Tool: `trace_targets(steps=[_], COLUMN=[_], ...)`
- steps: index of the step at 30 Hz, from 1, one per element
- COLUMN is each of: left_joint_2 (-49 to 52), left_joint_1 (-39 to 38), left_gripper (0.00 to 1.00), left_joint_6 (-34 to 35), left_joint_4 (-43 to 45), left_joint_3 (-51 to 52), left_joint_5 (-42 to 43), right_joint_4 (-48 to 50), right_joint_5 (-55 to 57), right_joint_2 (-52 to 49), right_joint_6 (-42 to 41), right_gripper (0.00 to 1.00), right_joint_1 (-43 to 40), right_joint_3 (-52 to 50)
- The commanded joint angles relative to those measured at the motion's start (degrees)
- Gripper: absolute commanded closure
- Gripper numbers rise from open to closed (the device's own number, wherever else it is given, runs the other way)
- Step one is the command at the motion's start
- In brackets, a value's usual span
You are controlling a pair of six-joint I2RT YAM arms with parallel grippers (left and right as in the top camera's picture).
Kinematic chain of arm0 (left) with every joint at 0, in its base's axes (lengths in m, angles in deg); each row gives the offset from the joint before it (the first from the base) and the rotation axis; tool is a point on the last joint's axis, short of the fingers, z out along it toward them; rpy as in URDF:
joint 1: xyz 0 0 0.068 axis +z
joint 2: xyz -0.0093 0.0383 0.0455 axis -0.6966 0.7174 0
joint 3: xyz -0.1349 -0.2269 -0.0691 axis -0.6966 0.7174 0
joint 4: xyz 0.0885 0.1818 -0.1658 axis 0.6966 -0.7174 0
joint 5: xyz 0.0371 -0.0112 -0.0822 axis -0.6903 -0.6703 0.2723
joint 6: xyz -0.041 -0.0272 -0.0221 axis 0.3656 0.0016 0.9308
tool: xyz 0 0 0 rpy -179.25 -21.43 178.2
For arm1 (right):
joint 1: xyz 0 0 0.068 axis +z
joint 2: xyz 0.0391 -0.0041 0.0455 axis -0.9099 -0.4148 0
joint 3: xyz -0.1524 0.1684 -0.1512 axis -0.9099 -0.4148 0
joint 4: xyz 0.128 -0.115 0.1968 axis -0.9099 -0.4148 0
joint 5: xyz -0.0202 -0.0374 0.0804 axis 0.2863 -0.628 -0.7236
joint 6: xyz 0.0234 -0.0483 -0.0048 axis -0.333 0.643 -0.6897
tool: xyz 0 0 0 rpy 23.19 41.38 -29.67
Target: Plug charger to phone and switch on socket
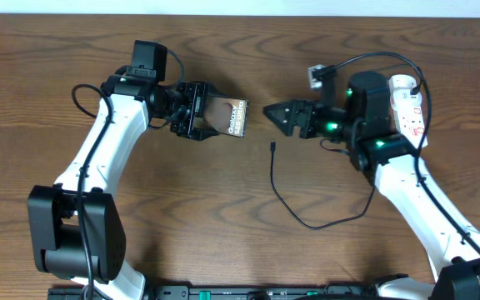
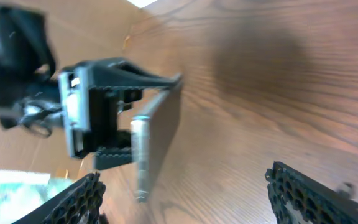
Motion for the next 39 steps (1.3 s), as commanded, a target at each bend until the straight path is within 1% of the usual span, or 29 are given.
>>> trace_targets(steps=[1,5,13,20,22,26,35,39], left_joint_2=[-0.4,-0.4,-0.4,-0.4,-0.4,-0.4,-0.4,-0.4], left_joint_1=[0.0,0.0,-0.6,-3.4,-4.3,-5.9,-6.8,-6.8], left_gripper=[0.93,0.93,0.93,0.93,0.93,0.92,0.93,0.93], left_joint_6=[-1.8,-2.2,-3.1,-4.1,-4.1,-4.1,-4.1,-4.2], left_joint_4=[-0.1,-0.1,-0.9,-0.9,-0.9,-0.9,-0.9,-0.9], left_joint_3=[-0.1,-0.1,-0.1,-0.1,-0.1,-0.1,-0.1,-0.1], left_joint_5=[-1.3,-1.1,-1.2,-5.5,-6.6,-7.5,-7.4,-7.4], right_joint_4=[1.3,3.3,7.6,8.2,8.2,8.2,8.2,8.3], right_joint_5=[-0.9,1.0,4.4,13.4,15.8,19.7,20.0,19.9], right_joint_2=[-1.1,-3.3,-7.0,-8.6,-8.6,-8.8,-12.2,-12.8], right_joint_6=[1.3,-2.8,-5.2,-6.6,-6.6,-7.0,-8.1,-8.1], right_gripper=[0.18,0.25,0.29,0.31,0.31,0.34,0.41,0.48], right_joint_1=[2.5,4.9,9.5,14.1,14.8,15.6,15.6,15.6], right_joint_3=[0.9,0.9,0.9,0.9,0.9,0.9,0.9,0.9])
